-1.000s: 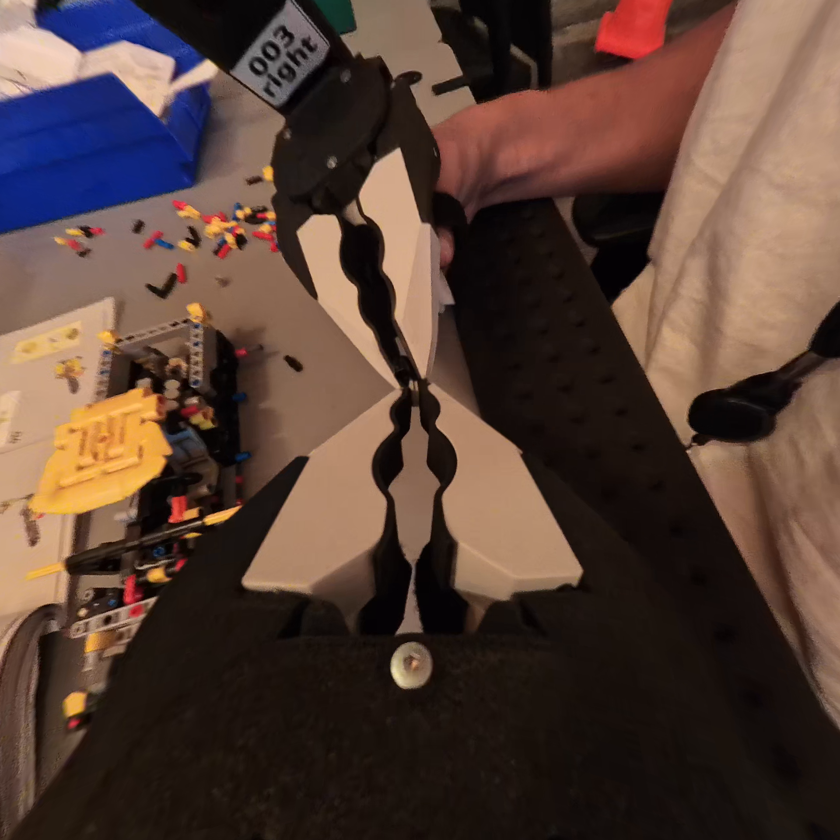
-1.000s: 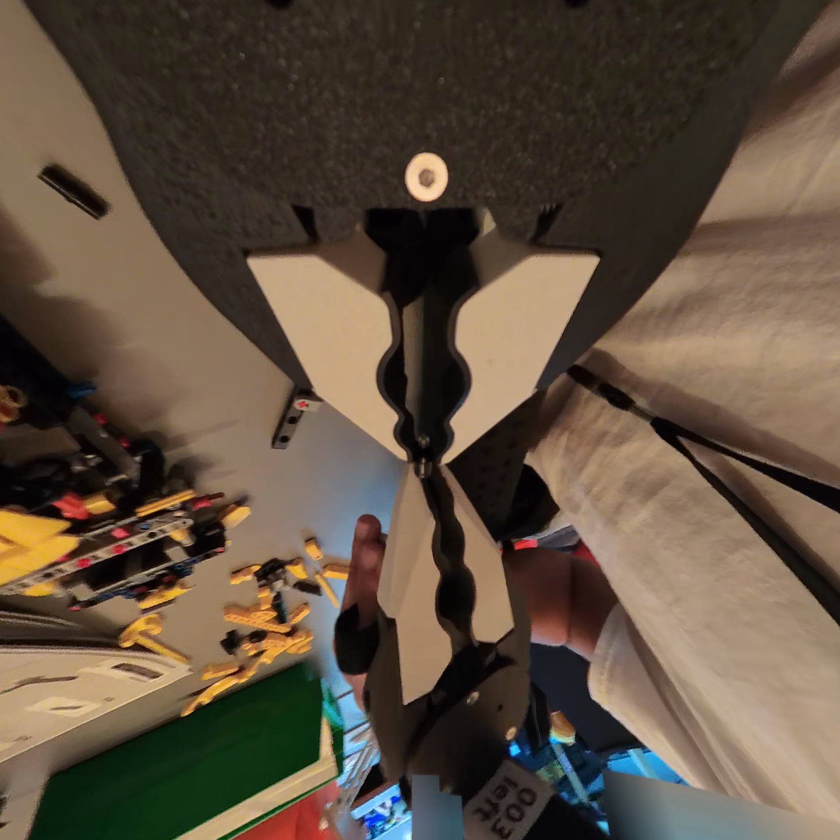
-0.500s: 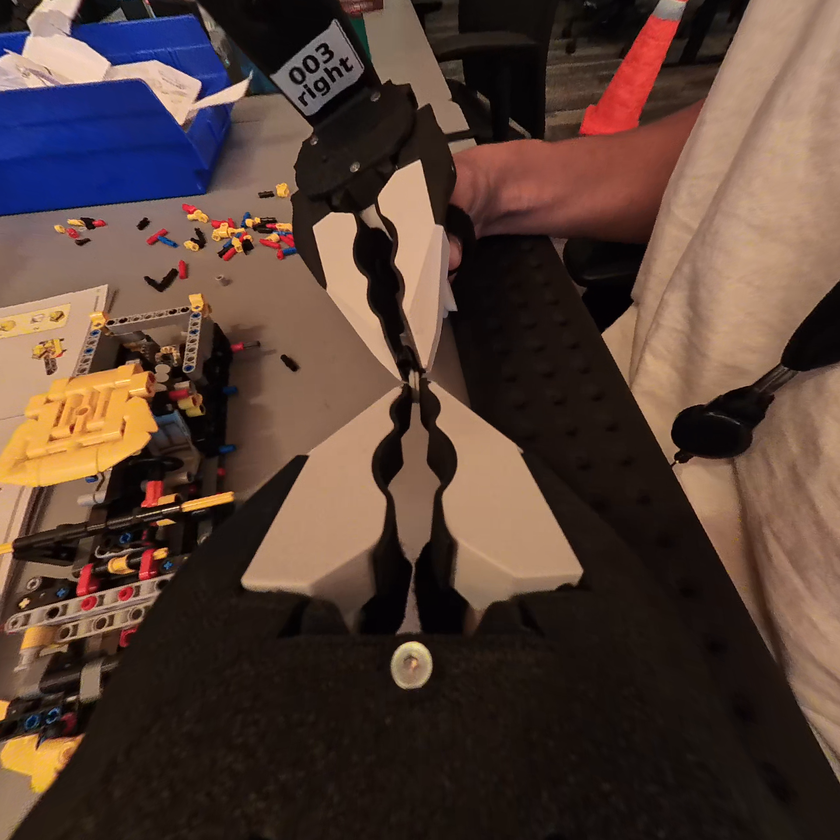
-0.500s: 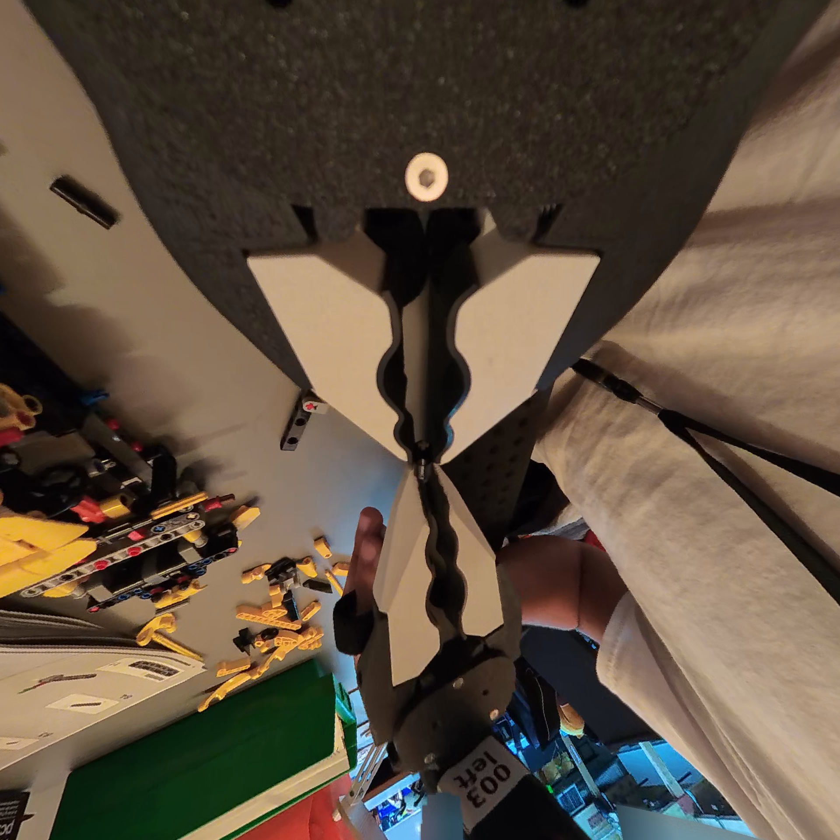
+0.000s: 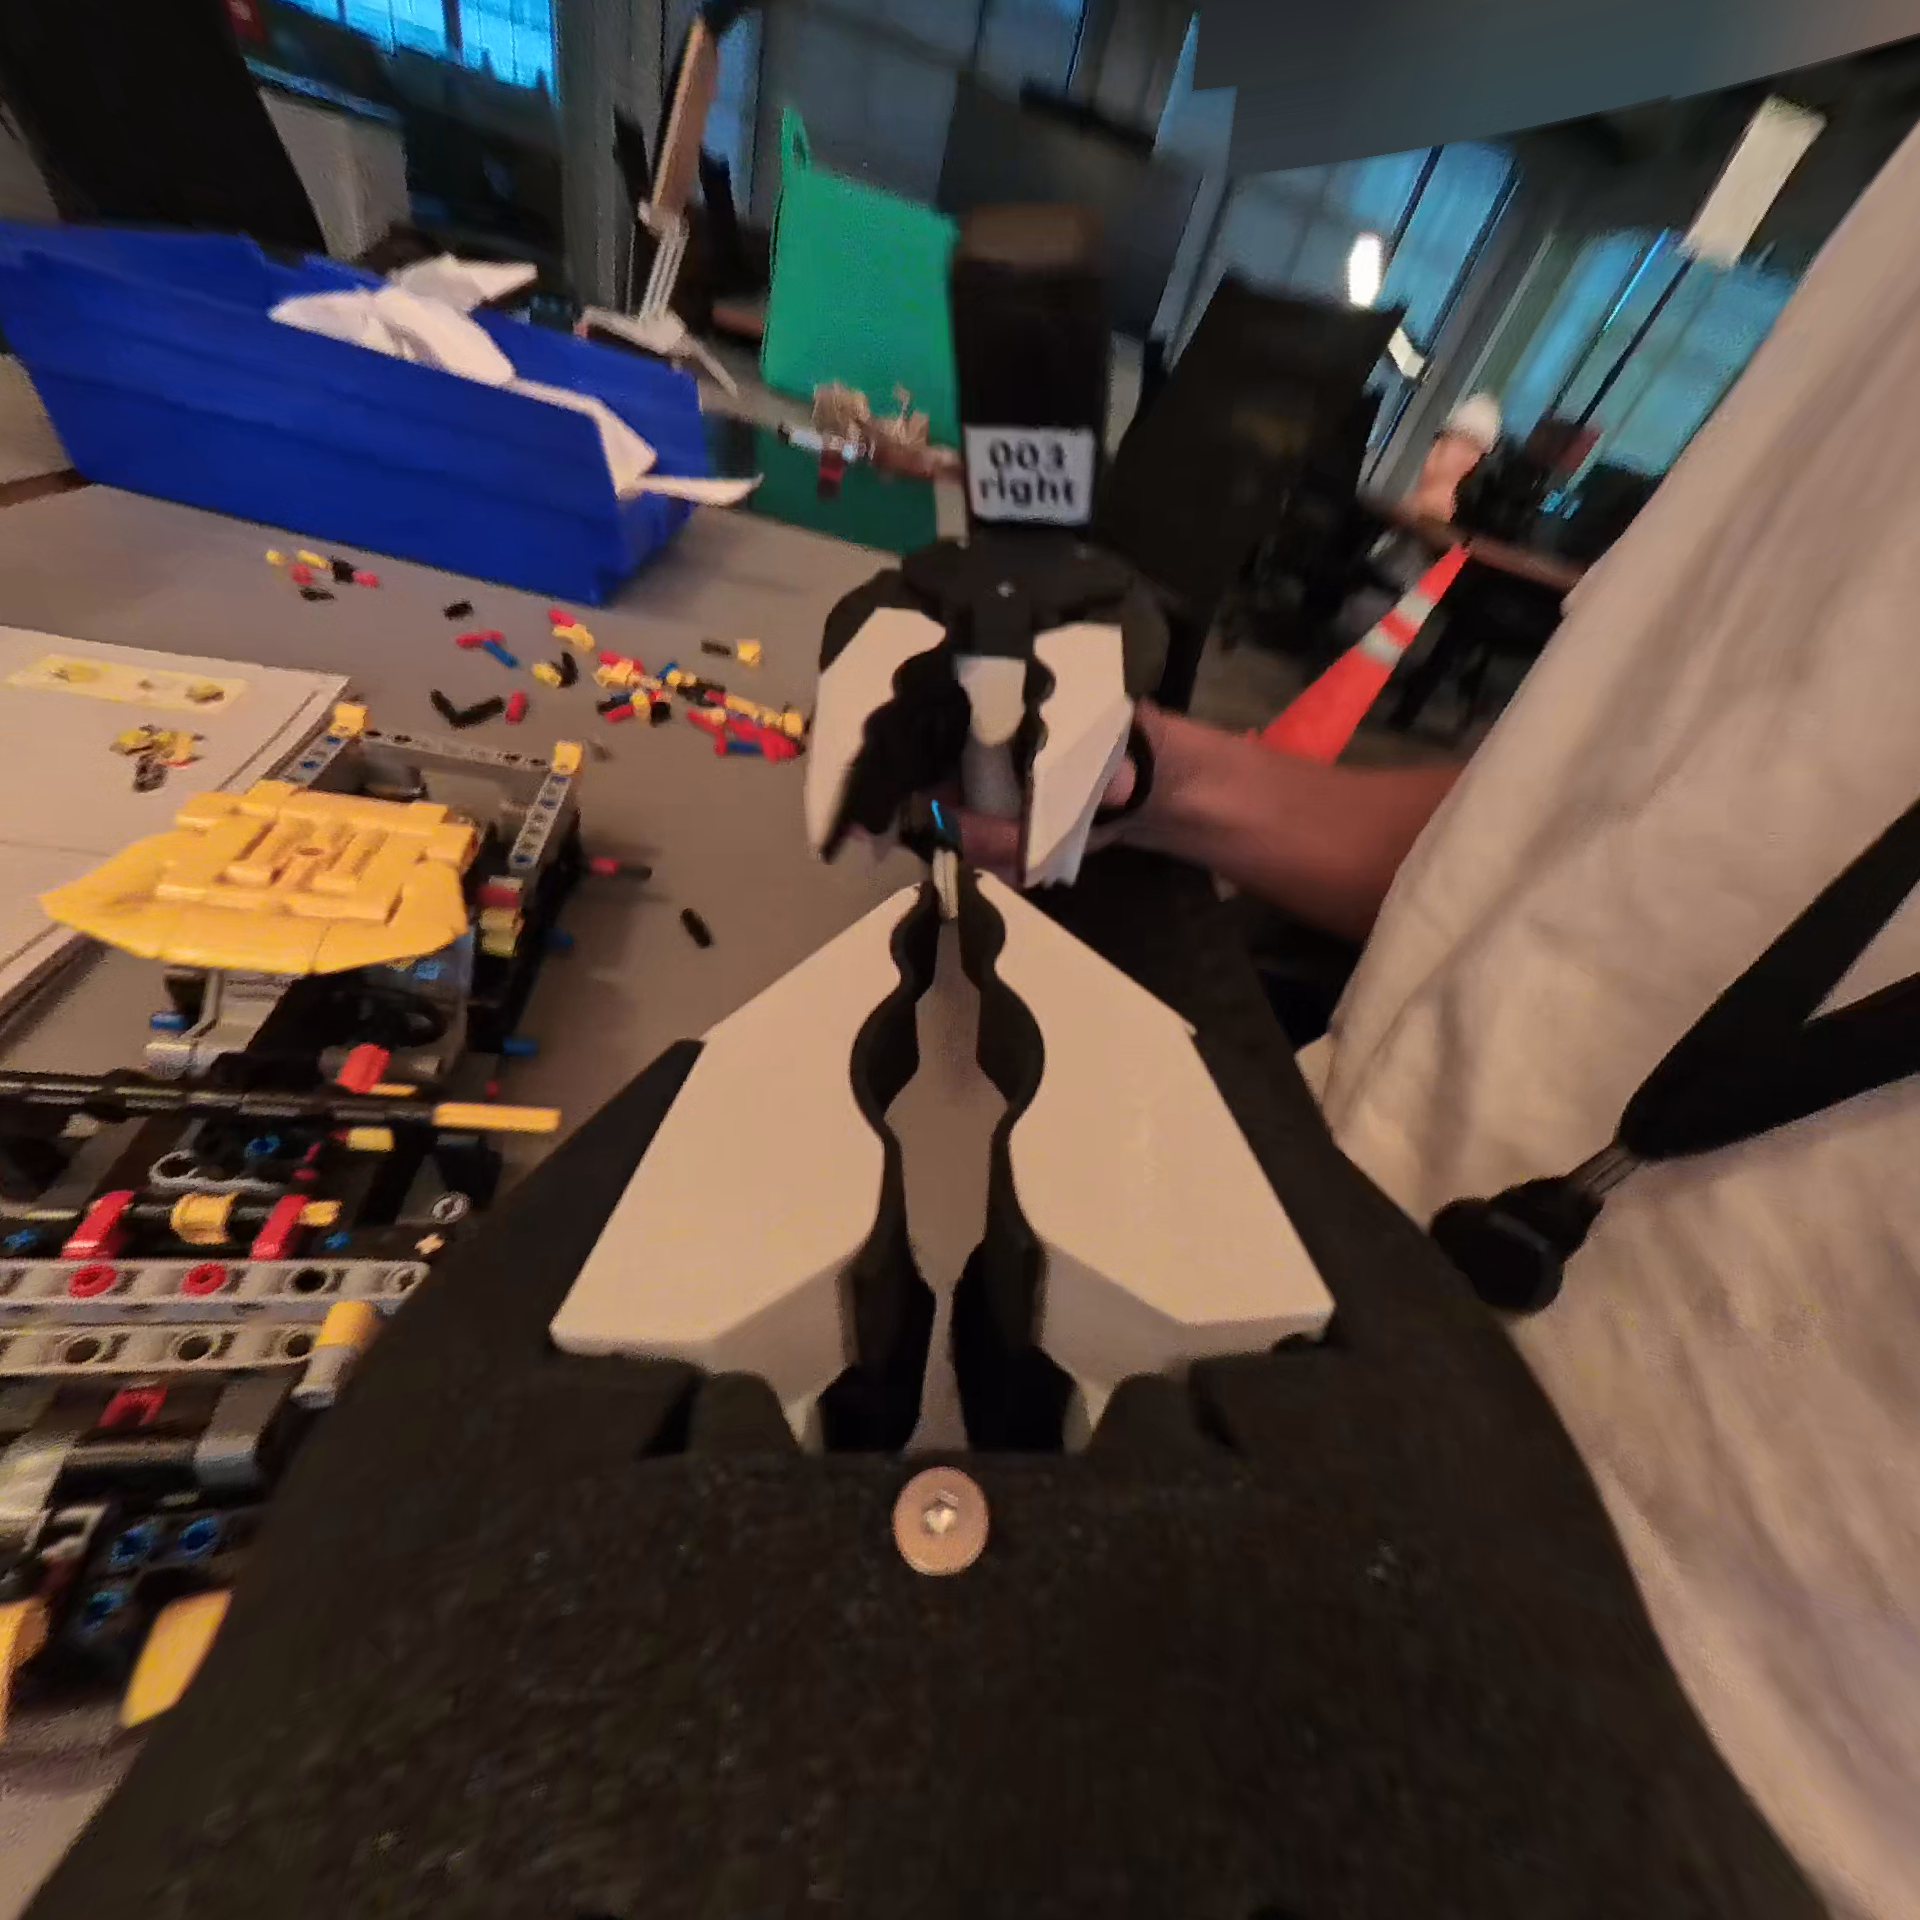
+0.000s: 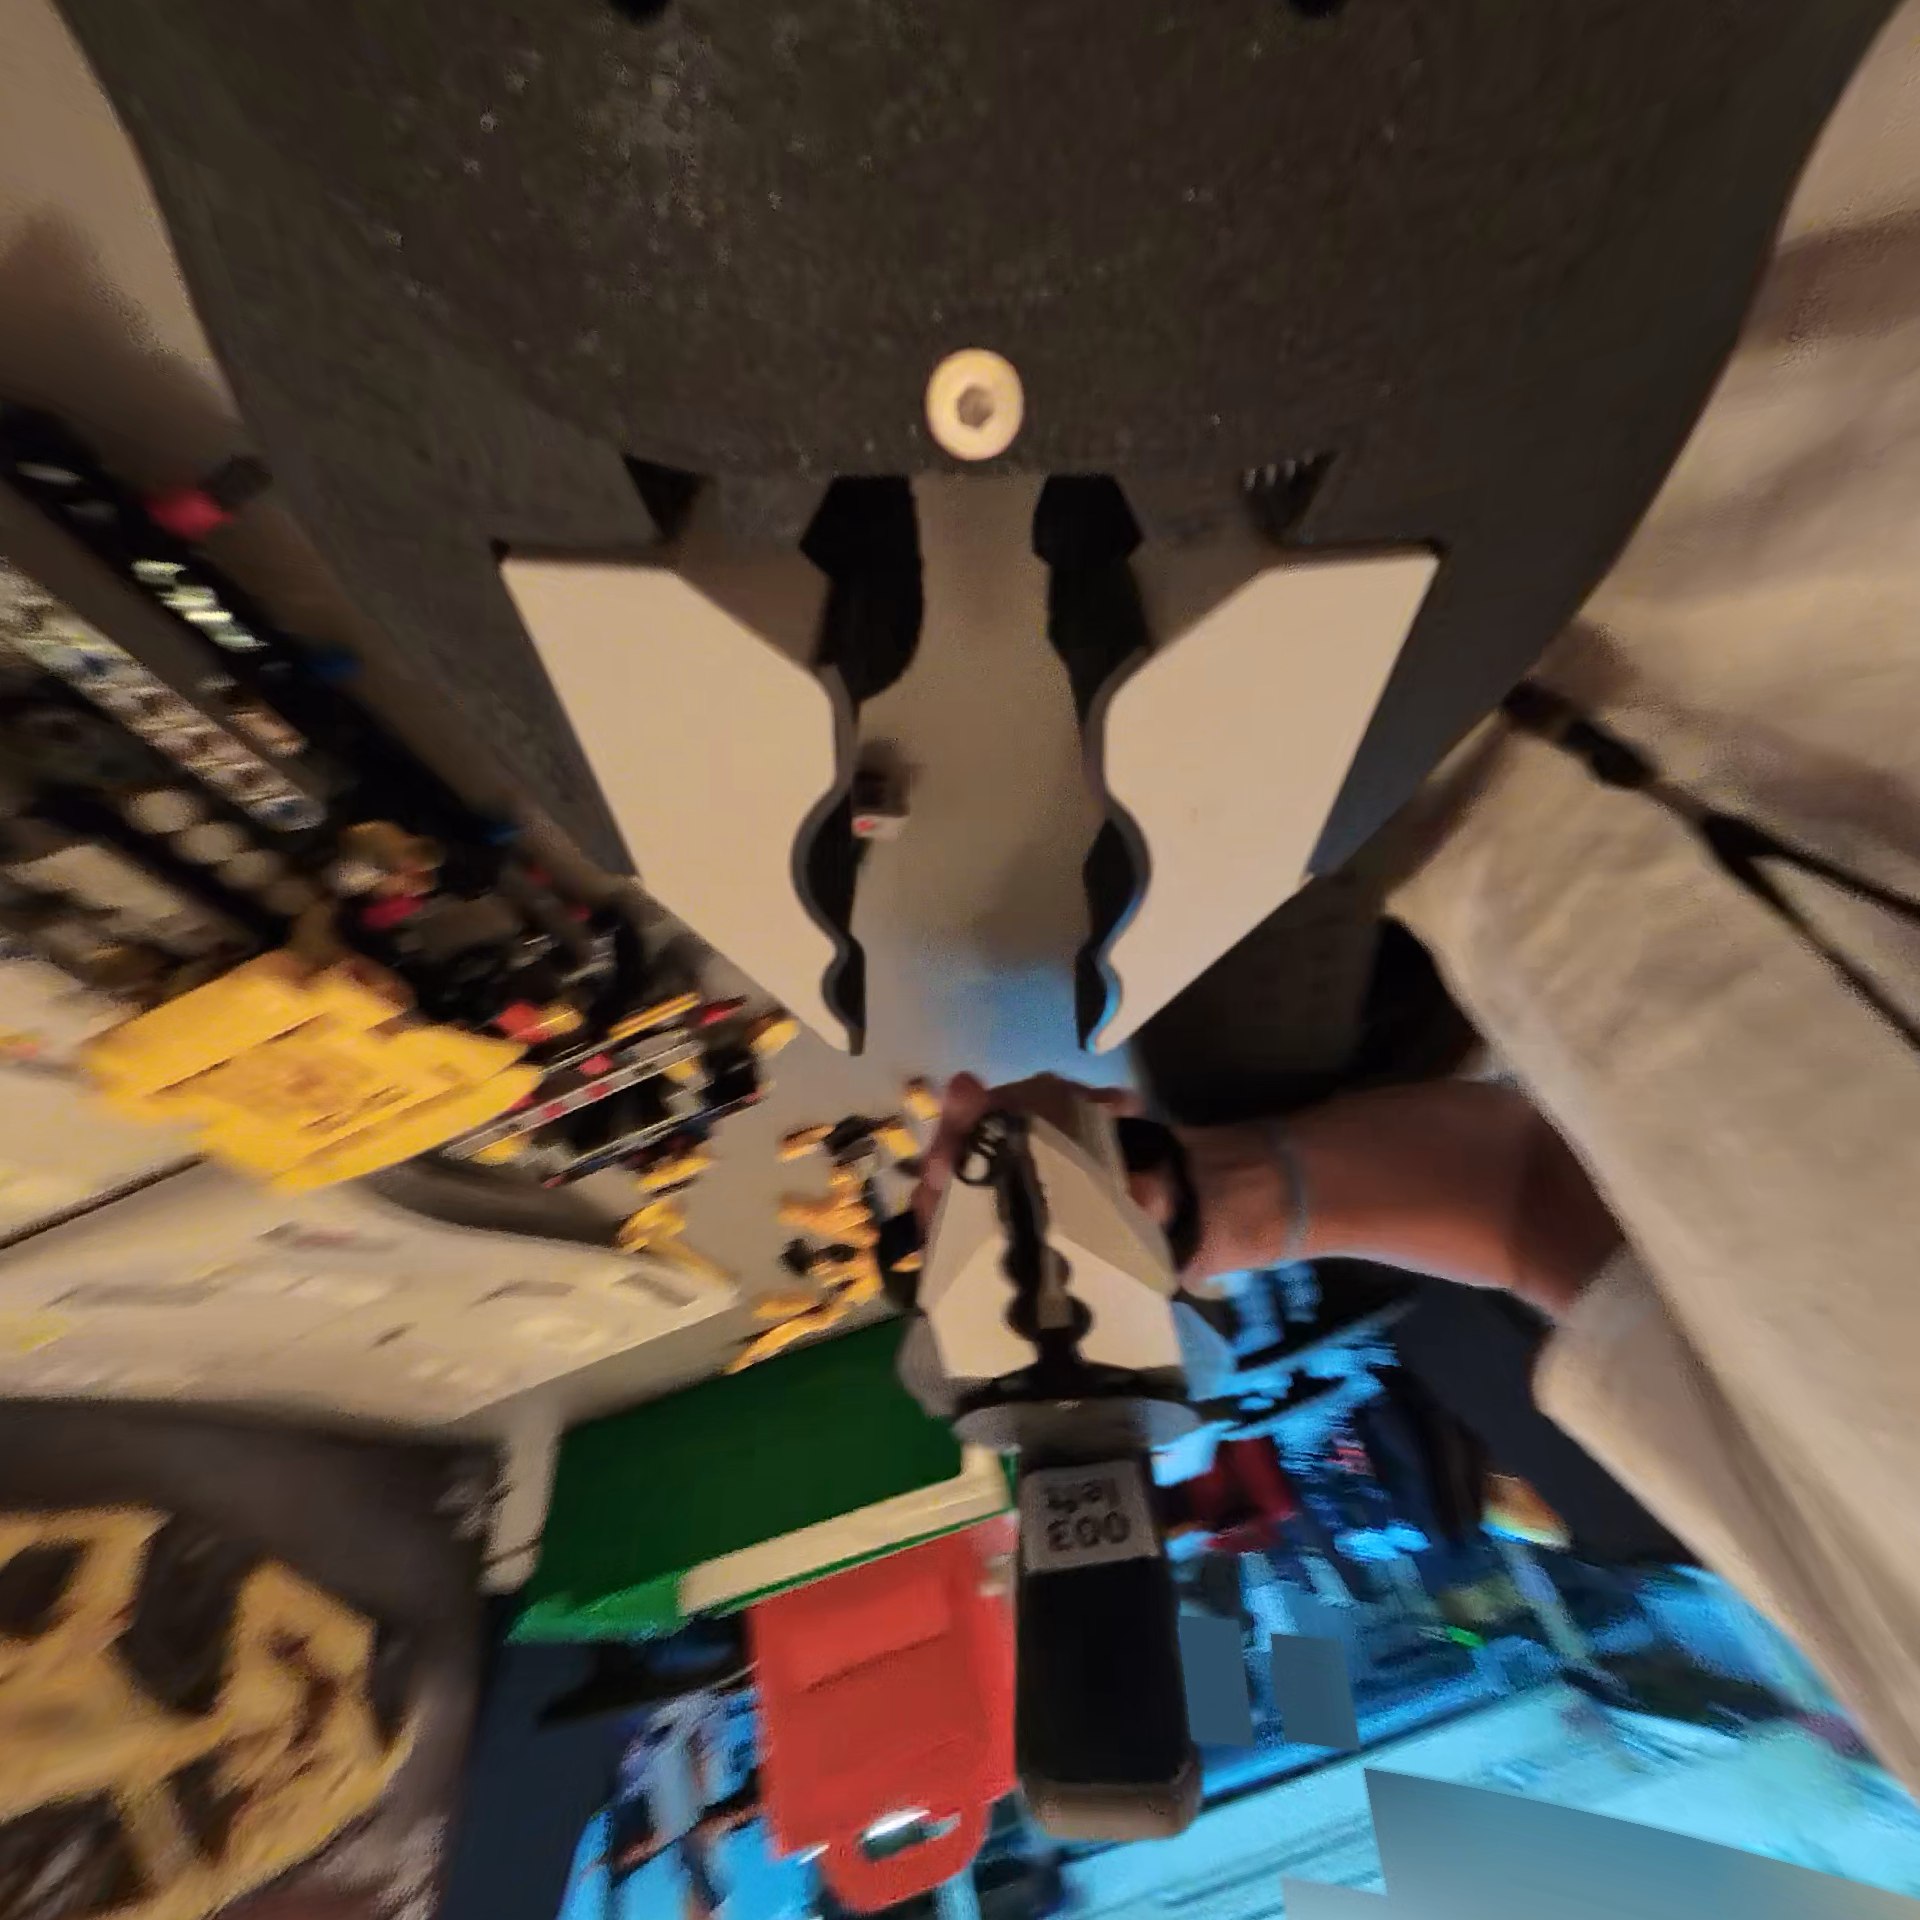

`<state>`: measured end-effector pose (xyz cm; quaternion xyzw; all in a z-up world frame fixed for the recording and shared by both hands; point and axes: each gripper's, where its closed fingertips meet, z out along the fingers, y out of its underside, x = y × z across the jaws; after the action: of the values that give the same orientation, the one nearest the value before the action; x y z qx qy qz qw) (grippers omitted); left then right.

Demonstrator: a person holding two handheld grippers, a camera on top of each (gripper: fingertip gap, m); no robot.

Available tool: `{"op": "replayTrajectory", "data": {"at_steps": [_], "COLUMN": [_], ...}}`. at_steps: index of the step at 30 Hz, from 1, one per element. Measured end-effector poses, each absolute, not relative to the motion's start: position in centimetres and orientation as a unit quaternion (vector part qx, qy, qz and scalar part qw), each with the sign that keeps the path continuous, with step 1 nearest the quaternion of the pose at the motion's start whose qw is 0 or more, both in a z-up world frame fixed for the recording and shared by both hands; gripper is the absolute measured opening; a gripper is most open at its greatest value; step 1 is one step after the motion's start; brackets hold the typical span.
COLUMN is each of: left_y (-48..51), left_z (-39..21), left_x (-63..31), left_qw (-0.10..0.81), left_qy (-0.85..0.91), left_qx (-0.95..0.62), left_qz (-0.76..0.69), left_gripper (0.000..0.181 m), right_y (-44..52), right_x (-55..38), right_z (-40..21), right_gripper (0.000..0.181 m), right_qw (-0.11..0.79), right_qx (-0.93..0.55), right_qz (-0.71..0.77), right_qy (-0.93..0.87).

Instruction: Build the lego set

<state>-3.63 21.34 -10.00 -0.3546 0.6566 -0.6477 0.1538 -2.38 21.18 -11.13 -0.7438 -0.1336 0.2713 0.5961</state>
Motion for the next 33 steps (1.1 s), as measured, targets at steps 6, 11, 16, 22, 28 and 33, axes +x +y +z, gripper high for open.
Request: {"op": "replayTrajectory", "data": {"at_steps": [6,11,16,22,28,33], "left_y": [22.6,23.3,22.6,22.7,22.4,21.7], "left_z": [-8.0,-7.4,-8.0,-8.5,-8.6,-8.6], "left_x": [-2.3,-1.8,-1.5,-1.3,-1.5,-1.7], "left_qw": [0.128,0.098,0.098,0.096,0.086,0.068], "left_qy": [0.551,0.499,0.512,0.514,0.514,0.515], "left_qx": [-0.411,-0.431,-0.432,-0.443,-0.438,-0.43], "left_qz": [-0.715,-0.746,-0.736,-0.728,-0.732,-0.739], "left_gripper": [0.003,0.003,0.004,0.003,0.003,0.004], "right_y": [23.3,23.7,23.7,23.4,23.5,23.5], "right_x": [-2.8,-2.2,-2.2,-1.5,-1.7,-1.7], "right_z": [-9.8,-8.9,-8.9,-8.4,-8.6,-9.1], "right_gripper": [0.051,0.05,0.042,0.024,0.025,0.023], "right_qw": [0.652,0.672,0.673,0.682,0.685,0.676], "right_qx": [-0.739,-0.717,-0.717,-0.708,-0.715,-0.726], "right_qz": [-0.01,-0.094,-0.091,-0.111,-0.065,-0.049], "right_qy": [-0.169,-0.158,-0.158,-0.147,-0.128,-0.12]}}
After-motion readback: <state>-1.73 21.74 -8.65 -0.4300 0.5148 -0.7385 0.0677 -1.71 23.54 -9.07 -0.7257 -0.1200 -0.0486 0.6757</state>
